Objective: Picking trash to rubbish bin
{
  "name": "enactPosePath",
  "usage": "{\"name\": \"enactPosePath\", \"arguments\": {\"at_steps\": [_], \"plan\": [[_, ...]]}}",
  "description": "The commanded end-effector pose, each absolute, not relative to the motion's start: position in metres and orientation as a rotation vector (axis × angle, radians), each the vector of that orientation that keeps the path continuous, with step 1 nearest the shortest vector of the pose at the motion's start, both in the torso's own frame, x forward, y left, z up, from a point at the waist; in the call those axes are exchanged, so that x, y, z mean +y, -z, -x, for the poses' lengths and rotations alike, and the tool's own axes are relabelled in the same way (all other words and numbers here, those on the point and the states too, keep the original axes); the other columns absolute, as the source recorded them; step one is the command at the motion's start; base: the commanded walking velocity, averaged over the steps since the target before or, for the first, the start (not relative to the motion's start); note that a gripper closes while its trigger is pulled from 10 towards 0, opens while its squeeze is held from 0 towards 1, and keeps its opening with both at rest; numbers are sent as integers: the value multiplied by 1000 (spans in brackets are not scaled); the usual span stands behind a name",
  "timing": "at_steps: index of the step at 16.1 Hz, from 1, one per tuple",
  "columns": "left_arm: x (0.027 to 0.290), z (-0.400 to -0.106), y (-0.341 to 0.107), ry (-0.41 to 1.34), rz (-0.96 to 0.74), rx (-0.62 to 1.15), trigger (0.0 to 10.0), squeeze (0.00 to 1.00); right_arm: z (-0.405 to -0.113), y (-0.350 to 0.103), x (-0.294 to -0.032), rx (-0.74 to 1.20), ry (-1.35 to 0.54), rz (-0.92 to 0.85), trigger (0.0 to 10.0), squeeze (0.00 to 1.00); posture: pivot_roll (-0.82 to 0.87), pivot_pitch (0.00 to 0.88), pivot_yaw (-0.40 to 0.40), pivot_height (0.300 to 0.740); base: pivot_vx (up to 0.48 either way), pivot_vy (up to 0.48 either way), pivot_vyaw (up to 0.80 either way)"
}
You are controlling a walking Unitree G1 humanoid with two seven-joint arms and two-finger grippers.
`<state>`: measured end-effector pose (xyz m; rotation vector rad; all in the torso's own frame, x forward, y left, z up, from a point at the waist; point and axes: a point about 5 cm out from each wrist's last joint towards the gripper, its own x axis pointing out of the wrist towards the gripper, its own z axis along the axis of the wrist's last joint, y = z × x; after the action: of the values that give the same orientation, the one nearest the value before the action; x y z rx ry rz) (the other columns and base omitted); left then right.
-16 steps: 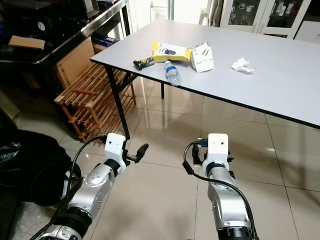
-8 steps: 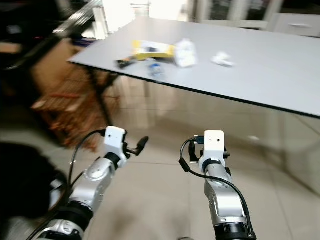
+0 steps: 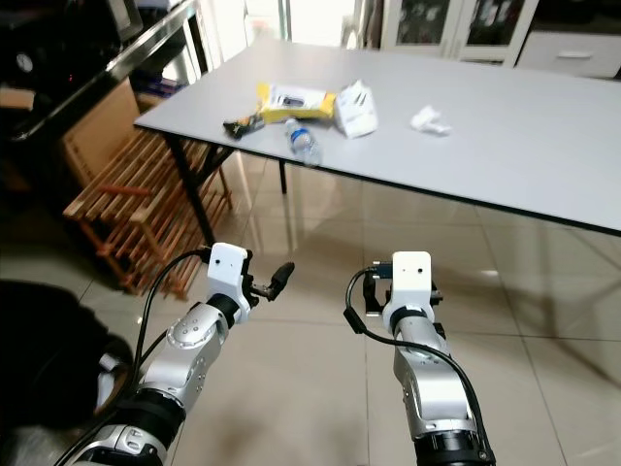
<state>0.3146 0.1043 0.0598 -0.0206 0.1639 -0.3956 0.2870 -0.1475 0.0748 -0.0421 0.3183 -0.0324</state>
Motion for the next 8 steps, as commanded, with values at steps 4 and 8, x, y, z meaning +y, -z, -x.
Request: {"name": "enactPosePath", "arguments": {"at_steps": [4, 8], "plan": [[98, -317, -63, 422, 15, 159, 10000, 0, -290, -83, -144, 269, 2, 72, 10000, 0, -105, 29, 38, 740, 460, 0, 0], [95, -319, -70, 439, -9, 127, 10000, 0, -291, -90, -142, 224, -3, 108, 10000, 0, -107, 26, 35, 740, 480, 0, 0]]}}
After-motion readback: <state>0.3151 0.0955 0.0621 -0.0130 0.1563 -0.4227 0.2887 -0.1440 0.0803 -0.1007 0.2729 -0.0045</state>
